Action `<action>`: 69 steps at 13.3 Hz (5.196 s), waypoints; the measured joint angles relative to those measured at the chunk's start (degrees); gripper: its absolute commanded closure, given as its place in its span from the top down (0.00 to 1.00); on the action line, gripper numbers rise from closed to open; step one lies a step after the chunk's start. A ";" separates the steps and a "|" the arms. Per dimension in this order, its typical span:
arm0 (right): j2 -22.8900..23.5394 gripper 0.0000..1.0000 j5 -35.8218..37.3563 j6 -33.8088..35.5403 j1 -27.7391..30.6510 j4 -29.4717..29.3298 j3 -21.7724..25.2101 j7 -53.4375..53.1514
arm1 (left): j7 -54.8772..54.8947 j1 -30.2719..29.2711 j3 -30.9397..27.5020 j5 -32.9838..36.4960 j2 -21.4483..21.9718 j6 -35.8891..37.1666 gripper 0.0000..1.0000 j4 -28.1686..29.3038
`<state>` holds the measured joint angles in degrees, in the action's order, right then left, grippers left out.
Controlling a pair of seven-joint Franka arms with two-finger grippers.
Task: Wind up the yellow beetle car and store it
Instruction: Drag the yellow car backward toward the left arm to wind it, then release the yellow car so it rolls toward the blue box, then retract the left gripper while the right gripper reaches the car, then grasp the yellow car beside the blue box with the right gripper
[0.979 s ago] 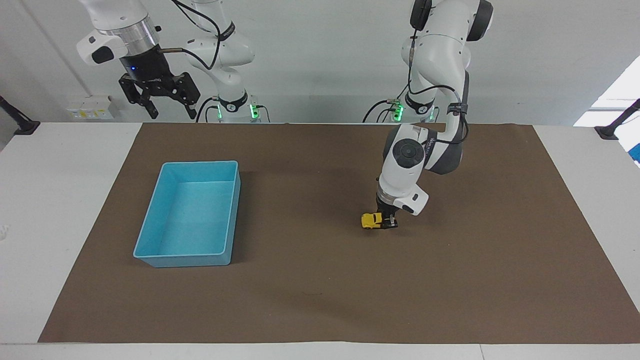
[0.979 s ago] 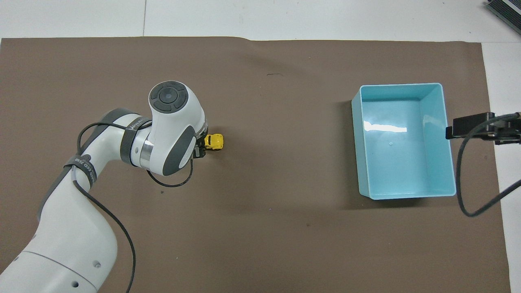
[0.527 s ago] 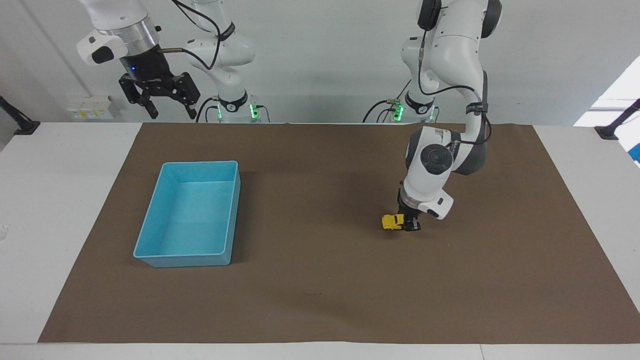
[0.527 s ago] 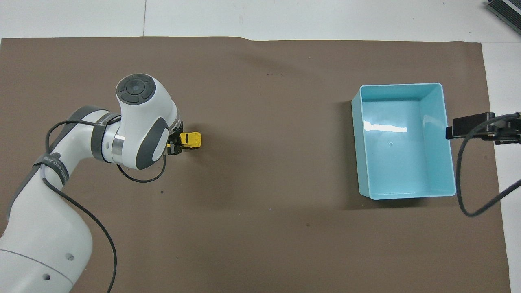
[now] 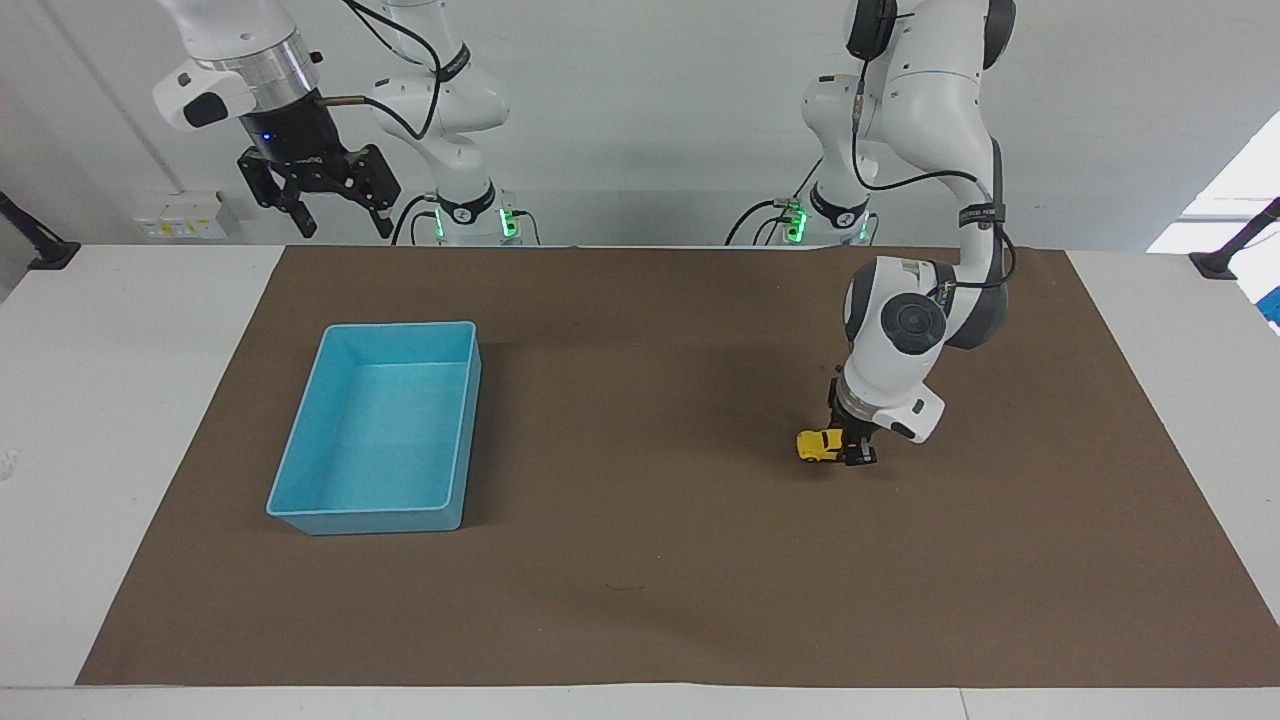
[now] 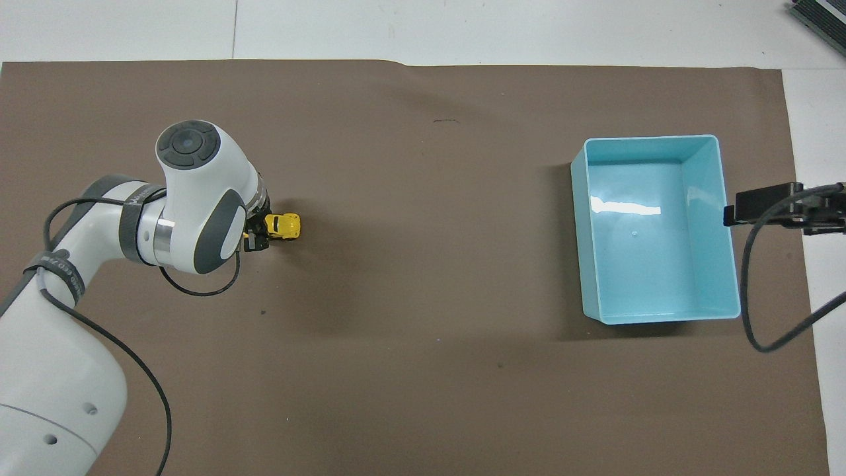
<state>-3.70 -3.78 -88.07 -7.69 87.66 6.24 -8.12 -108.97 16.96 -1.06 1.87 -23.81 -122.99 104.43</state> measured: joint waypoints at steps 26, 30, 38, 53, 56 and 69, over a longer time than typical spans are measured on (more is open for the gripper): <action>0.00 1.00 0.05 0.00 -0.44 0.00 -1.81 25.55 | 21.09 -4.72 -0.51 0.12 13.94 2.74 1.00 -4.13; 0.51 1.00 0.38 -0.29 -0.43 0.01 -1.82 45.51 | 37.74 -5.33 -0.53 -0.21 17.37 12.06 1.00 -8.22; 10.36 1.00 0.52 -2.71 -1.36 -3.13 -5.11 65.37 | 87.51 -7.95 -0.68 -0.39 20.83 24.49 1.00 -11.59; 25.97 1.00 4.84 -21.21 -5.26 -3.76 -5.73 78.63 | 104.90 -10.21 -0.34 -1.31 29.02 31.35 1.00 -11.88; 26.57 1.00 4.84 -26.11 -5.27 0.54 -5.73 80.47 | 105.10 -11.45 -0.96 -4.27 29.04 31.35 1.00 -12.21; 26.70 1.00 4.85 -43.43 -5.50 17.76 -5.76 81.36 | 105.50 -12.24 -0.96 -4.51 29.22 34.10 1.00 -12.47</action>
<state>22.99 1.06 -131.50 -13.19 105.42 0.48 73.24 -3.47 4.72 -2.02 -2.64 5.41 -88.89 91.96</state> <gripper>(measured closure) 0.000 0.000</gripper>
